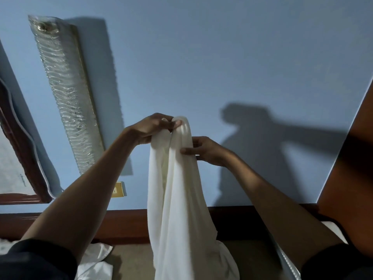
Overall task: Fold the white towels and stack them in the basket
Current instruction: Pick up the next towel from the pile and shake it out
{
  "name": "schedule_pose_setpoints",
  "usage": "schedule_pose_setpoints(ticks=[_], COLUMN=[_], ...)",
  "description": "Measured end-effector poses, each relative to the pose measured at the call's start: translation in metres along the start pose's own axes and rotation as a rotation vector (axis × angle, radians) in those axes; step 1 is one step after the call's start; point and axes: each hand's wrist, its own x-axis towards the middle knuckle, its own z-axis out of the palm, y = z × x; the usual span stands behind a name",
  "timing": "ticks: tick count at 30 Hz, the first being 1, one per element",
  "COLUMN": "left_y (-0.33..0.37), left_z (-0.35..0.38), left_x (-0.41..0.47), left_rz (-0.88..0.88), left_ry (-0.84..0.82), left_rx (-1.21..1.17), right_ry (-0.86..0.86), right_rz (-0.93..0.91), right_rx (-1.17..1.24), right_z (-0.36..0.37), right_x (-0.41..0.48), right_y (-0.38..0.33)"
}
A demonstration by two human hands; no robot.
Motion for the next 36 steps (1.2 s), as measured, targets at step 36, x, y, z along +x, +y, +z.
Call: schedule_pose_setpoints(ticks=[36], left_y=[-0.034], left_z=[-0.024], left_x=[-0.005], left_rz=[0.092], left_ry=[0.519], left_rx=[-0.152], right_ry=[0.242], right_rz=[0.011], right_rx=[-0.043], right_z=[-0.031], right_x=[-0.017], right_y=[-0.009])
